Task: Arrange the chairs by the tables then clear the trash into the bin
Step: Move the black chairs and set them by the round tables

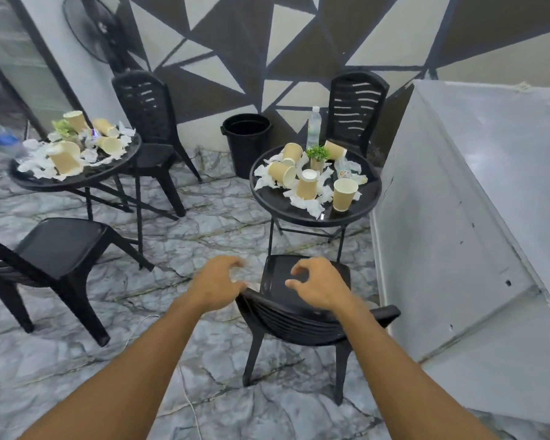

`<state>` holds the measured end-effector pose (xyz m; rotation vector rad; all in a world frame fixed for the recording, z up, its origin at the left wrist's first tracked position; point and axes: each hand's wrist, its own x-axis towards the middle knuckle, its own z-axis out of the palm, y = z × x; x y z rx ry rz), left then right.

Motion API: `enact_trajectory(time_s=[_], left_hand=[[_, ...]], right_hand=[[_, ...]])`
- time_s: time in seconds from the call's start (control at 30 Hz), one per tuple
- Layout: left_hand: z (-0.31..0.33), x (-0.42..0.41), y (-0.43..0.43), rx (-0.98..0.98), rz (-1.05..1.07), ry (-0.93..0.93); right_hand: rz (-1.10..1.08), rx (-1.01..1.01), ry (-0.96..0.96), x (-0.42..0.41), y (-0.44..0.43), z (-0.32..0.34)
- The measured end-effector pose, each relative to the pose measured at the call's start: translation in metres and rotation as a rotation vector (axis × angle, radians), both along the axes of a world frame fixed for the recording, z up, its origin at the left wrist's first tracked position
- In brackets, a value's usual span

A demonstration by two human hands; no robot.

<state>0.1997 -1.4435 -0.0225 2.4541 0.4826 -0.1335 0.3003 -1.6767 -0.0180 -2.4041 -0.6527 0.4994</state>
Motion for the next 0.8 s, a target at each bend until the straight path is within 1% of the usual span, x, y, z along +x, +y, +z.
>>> enact_trajectory(time_s=[0.17,0.37,0.47,0.63,0.8], left_hand=[[0.009,-0.004,0.059,0.061,0.089,0.032],[-0.002,0.007,0.133,0.12,0.072,0.054],[-0.008,0.016,0.175,0.165,0.044,0.087],[-0.002,0.032,0.244,0.167,0.023,0.162],[0.002,0.056,0.3,0.201,-0.006,0.148]], right_hand=[[0.133,-0.049,-0.014,0.01,0.067,0.017],[0.195,-0.114,-0.022,0.017,0.168,0.012],[0.203,-0.162,-0.027,0.022,0.218,0.008],[0.203,-0.236,-0.014,0.04,0.279,0.003],[0.155,-0.26,-0.049,0.063,0.323,0.004]])
